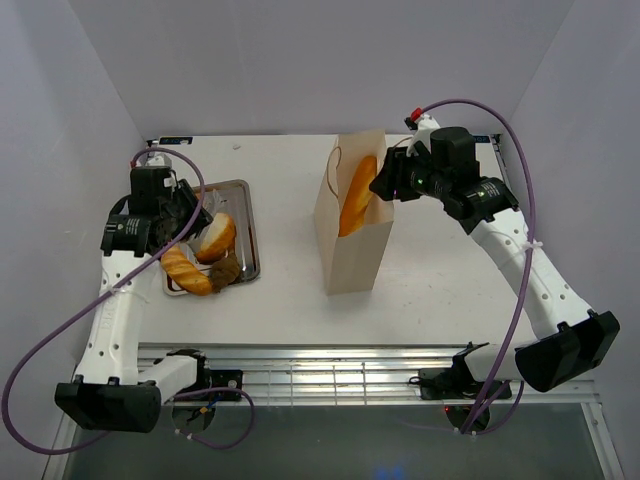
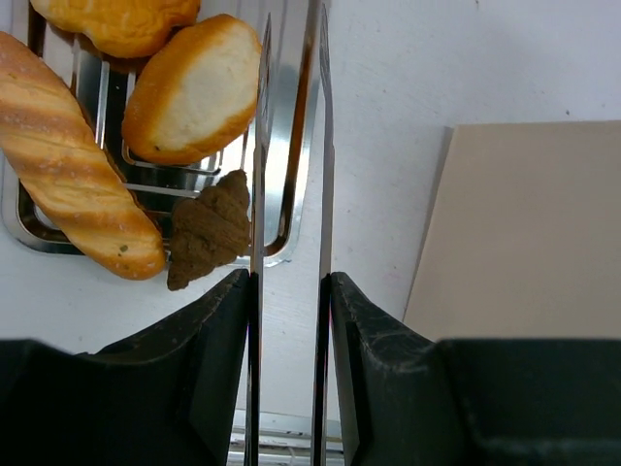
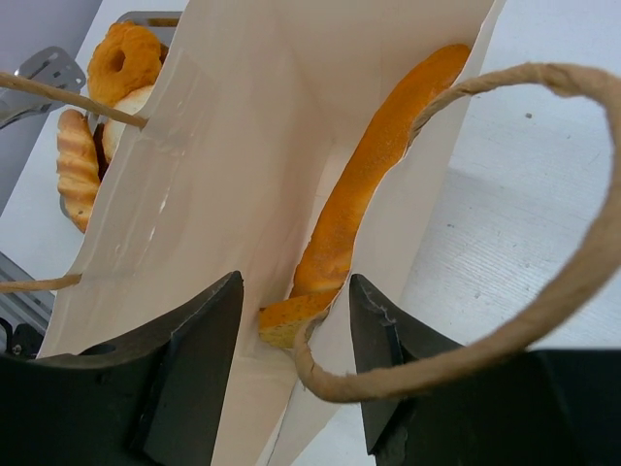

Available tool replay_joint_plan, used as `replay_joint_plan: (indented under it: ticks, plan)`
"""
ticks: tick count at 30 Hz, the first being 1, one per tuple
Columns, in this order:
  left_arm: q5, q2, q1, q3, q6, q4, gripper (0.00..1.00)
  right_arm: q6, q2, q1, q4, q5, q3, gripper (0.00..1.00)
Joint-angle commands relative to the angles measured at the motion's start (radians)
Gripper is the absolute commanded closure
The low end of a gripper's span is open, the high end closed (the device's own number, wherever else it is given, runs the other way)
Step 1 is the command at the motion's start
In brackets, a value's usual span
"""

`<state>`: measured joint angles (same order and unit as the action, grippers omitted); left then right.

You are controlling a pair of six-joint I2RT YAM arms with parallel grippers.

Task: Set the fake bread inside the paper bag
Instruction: Pick up the fake bread from the plate.

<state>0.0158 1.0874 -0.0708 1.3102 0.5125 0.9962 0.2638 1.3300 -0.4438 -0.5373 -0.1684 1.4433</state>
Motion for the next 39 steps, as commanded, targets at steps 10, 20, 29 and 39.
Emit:
replay_joint_plan:
  ticks: [10, 20, 29, 39]
  plan:
    - [-0.146, 0.108, 0.420, -0.028, -0.042, -0.215, 0.53, -0.043, -0.029, -0.003, 0.013, -0.083, 0.042, 0.44]
    - [-0.405, 0.137, 0.716, -0.184, -0.043, -0.338, 0.51, -0.031, -0.045, -0.003, 0.049, -0.140, 0.003, 0.44]
    - [-0.481, 0.149, 0.744, -0.304, -0.022, -0.418, 0.46, -0.031, -0.041, -0.003, 0.048, -0.155, 0.005, 0.43]
    - [-0.544, 0.227, 0.769, -0.299, -0.043, -0.447, 0.45, -0.034, -0.045, -0.001, 0.048, -0.157, -0.001, 0.43]
